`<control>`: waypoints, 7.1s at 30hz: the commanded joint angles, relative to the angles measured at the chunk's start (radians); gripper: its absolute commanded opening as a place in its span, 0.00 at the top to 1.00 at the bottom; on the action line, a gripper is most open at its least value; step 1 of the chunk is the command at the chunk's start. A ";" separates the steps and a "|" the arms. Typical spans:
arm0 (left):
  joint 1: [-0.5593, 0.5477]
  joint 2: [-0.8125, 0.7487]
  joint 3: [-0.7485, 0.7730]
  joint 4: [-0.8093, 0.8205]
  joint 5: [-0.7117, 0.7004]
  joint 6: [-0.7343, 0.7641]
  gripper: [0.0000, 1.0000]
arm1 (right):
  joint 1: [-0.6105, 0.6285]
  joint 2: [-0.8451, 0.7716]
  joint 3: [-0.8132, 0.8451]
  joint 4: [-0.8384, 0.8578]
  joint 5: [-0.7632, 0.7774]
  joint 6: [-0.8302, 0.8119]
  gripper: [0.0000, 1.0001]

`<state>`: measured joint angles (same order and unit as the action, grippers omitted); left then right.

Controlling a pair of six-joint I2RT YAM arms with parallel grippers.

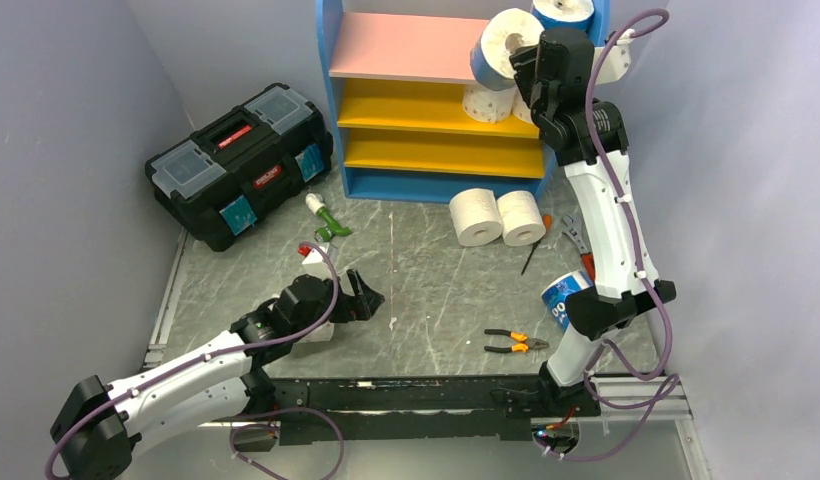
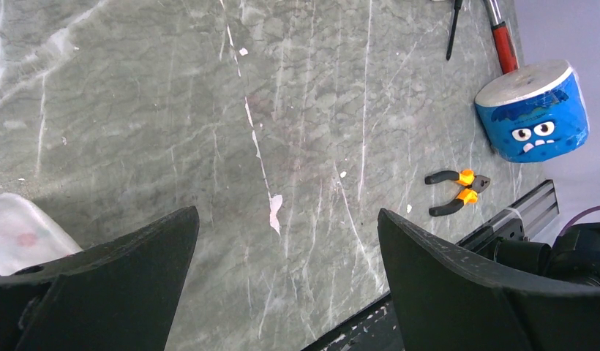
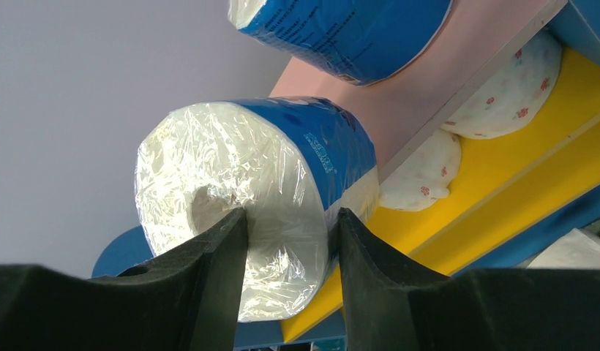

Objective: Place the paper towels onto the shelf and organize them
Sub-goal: Place the paper towel on the shelf.

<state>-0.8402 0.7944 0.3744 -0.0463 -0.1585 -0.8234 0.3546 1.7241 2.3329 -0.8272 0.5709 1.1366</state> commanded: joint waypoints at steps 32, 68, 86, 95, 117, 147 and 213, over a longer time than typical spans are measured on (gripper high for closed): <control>0.001 0.000 -0.002 -0.040 -0.013 0.017 0.01 | -0.023 0.058 0.065 0.110 -0.065 0.009 0.59; 0.001 0.104 0.323 0.036 -0.064 0.233 0.00 | -0.030 0.110 0.102 0.109 -0.129 -0.009 0.28; 0.099 0.590 0.880 0.493 0.307 0.977 0.01 | -0.083 0.111 0.050 0.113 -0.240 0.004 0.28; 0.214 0.777 1.030 0.653 0.539 0.991 0.01 | -0.116 0.100 0.029 0.134 -0.278 -0.004 0.28; 0.306 1.174 1.450 0.901 0.667 0.761 0.01 | -0.150 0.164 0.037 0.120 -0.422 -0.004 0.28; 0.264 1.413 1.734 0.898 0.553 0.735 0.03 | -0.114 0.159 -0.016 0.151 -0.453 -0.037 0.27; 0.256 1.247 1.583 0.972 0.502 0.655 0.01 | -0.104 -0.544 -0.827 0.704 -0.443 -0.525 0.00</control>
<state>-0.5766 2.1818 2.0254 0.8536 0.3103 -0.1452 0.2508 1.1763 1.4685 -0.1368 0.1253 0.6975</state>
